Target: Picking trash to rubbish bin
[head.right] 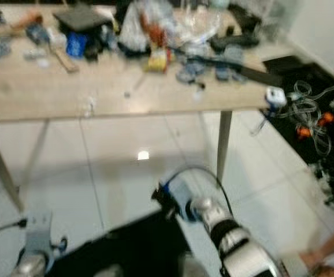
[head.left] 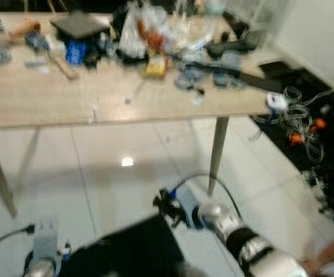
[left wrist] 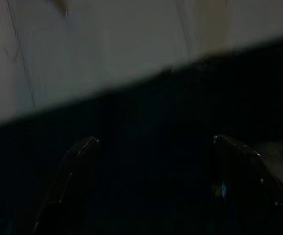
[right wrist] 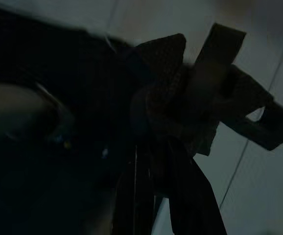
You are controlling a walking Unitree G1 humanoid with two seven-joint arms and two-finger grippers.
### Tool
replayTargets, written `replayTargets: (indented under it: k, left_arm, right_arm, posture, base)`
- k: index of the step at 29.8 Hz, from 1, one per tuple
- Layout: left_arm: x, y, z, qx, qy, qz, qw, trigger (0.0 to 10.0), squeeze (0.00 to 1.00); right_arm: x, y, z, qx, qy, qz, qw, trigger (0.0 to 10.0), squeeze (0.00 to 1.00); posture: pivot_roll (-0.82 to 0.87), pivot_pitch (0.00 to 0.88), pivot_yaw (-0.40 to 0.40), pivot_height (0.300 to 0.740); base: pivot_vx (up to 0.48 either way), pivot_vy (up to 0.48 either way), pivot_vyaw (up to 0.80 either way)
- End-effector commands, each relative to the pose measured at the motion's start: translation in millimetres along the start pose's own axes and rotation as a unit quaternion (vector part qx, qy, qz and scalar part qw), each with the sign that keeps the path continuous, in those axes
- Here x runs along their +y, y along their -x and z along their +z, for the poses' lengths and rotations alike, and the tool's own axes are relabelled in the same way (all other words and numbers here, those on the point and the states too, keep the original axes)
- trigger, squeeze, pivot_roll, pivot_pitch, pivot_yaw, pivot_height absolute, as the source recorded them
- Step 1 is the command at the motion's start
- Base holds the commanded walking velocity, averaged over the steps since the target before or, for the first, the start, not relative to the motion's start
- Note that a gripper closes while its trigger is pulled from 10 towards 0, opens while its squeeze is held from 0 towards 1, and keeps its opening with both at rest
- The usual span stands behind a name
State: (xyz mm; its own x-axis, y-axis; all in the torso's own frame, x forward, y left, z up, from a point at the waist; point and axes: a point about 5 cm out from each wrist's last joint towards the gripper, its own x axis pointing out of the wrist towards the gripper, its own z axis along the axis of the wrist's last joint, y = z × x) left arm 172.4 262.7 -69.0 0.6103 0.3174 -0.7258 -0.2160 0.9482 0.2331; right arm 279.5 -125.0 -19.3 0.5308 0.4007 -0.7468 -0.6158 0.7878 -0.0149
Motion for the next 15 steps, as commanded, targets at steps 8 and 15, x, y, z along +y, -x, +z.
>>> replayTargets:
  k: [8, 15]
  left_arm:
    - [-22.6, 23.9, -71, 0.117, -0.042, -0.038, 0.992, 10.0, 0.00]
    - [-21.8, 30.2, -85, 0.136, -0.064, -0.044, 0.988, 10.0, 0.00]
  right_arm:
    - [-3.1, 27.2, -115, 0.162, -0.114, -0.108, 0.974, 10.0, 0.00]
    - [14.0, 44.1, -163, 0.265, -0.023, -0.086, 0.960, 10.0, 0.00]
  posture:
    - [0.08, 0.105, -0.021, 0.740]
    - [0.10, 0.111, -0.023, 0.740]
  base:
    - [-0.443, 0.000, 0.00]
    - [-0.330, 0.000, 0.00]
